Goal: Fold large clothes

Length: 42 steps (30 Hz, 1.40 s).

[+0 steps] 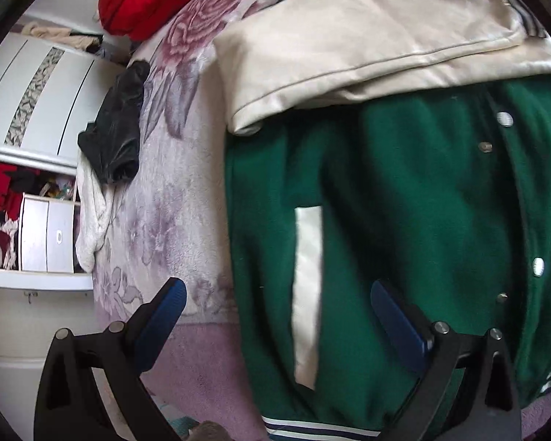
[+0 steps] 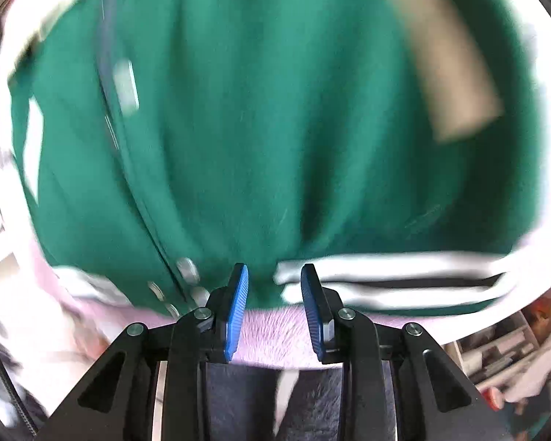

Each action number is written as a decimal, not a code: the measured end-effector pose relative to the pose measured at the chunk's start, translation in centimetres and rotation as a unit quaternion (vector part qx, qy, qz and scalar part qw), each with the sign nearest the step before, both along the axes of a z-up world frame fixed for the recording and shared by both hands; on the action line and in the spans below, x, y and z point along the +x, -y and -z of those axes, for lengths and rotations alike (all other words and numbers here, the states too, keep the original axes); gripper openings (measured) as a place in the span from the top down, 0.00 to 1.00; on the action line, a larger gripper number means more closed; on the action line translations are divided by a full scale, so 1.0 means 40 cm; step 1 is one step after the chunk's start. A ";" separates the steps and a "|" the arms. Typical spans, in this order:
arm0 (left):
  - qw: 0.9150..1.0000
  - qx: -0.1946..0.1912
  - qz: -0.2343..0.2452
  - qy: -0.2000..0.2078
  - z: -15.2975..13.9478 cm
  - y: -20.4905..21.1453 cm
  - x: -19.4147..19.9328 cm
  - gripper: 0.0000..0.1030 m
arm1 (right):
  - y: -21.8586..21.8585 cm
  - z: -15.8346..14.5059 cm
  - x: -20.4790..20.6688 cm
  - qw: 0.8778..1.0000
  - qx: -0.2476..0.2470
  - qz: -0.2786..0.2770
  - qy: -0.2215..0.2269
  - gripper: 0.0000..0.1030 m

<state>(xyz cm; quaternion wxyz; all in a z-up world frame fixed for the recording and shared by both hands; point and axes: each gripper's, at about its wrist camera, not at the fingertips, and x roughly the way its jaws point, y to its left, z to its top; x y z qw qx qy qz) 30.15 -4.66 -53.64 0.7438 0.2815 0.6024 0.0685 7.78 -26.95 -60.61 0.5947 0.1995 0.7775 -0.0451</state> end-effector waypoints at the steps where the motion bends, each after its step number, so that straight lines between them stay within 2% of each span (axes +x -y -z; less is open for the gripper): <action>1: 1.000 -0.002 0.004 0.004 -0.007 0.015 -0.003 0.00 | 0.050 -0.055 0.021 0.999 -0.029 0.008 0.033 0.69; 3: 1.000 -0.014 0.002 0.008 -0.017 0.041 -0.003 0.00 | 0.147 -0.117 0.052 0.993 -0.090 0.015 0.071 0.66; 4: 1.000 -0.019 0.001 0.010 -0.020 0.059 -0.003 0.00 | 0.198 -0.120 0.063 0.991 -0.112 0.020 0.078 0.58; 5: 1.000 -0.023 0.000 0.012 -0.022 0.079 -0.002 0.00 | 0.247 -0.102 0.073 0.989 -0.126 0.023 0.074 0.56; 8: 0.999 -0.028 -0.002 0.018 -0.021 0.124 -0.002 0.00 | 0.381 0.028 0.046 0.991 -0.136 0.003 0.005 0.56; 9: 0.999 -0.026 -0.003 0.019 -0.018 0.142 -0.004 0.00 | 0.413 0.058 0.024 0.990 -0.141 -0.004 -0.003 0.56; 11: 1.000 -0.018 -0.005 0.021 -0.011 0.170 -0.009 0.00 | 0.458 0.066 -0.010 0.993 -0.119 0.009 0.007 0.54; 13: 1.000 -0.010 -0.011 0.021 -0.004 0.192 -0.017 0.00 | 0.462 0.022 -0.008 0.994 -0.104 0.013 0.004 0.54; 14: 1.000 -0.005 -0.014 0.021 -0.001 0.201 -0.019 0.00 | 0.471 -0.019 0.009 0.996 -0.085 0.020 0.028 0.54; 16: 0.999 0.012 -0.025 0.019 0.010 0.225 -0.029 0.00 | 0.512 -0.112 0.116 0.993 -0.052 0.028 0.101 0.54; 18: 0.999 0.028 -0.041 0.020 0.018 0.249 -0.038 0.00 | 0.546 -0.135 0.192 0.989 -0.032 0.022 0.139 0.54; 21: 0.996 0.059 -0.064 0.023 0.030 0.293 -0.047 0.00 | 0.598 -0.066 0.335 0.988 -0.005 0.024 0.152 0.54; 23: 0.993 0.078 -0.079 0.027 0.037 0.328 -0.054 0.00 | 0.588 0.017 0.413 0.989 -0.048 -0.052 0.131 0.55; 24: 0.992 0.085 -0.083 0.028 0.041 0.343 -0.057 0.00 | 0.574 0.043 0.423 0.987 -0.050 -0.097 0.116 0.55; 25: 0.992 0.094 -0.085 0.029 0.042 0.358 -0.060 0.00 | 0.571 0.036 0.426 0.985 -0.049 -0.117 0.117 0.55; 28: 0.989 0.119 -0.075 0.035 0.036 0.415 -0.074 0.00 | 0.585 -0.053 0.396 0.970 -0.029 -0.195 0.140 0.54; 30: 0.989 0.133 -0.058 0.041 0.026 0.476 -0.098 0.00 | 0.642 -0.113 0.343 0.964 -0.017 -0.219 0.148 0.54; 33: 0.991 0.121 -0.036 0.032 0.022 0.561 -0.138 0.00 | 0.791 -0.138 0.235 0.967 0.001 -0.219 0.127 0.54; 35: 0.996 0.077 -0.042 0.001 0.035 0.619 -0.173 0.00 | 0.868 -0.114 0.166 0.975 0.014 -0.203 0.090 0.54; 37: 0.997 0.051 -0.044 -0.025 0.057 0.668 -0.201 0.00 | 0.931 -0.055 0.106 0.981 0.041 -0.184 0.050 0.54; 39: 0.997 0.030 -0.048 -0.052 0.085 0.705 -0.225 0.00 | 0.968 0.011 0.032 0.982 0.038 -0.185 0.020 0.54; 41: 0.995 0.001 -0.067 -0.079 0.106 0.722 -0.241 0.00 | 0.993 0.038 0.011 0.983 0.046 -0.174 0.024 0.51; 42: 0.992 -0.017 -0.079 -0.093 0.117 0.727 -0.246 0.00 | 0.995 0.047 0.011 0.984 0.049 -0.172 0.028 0.43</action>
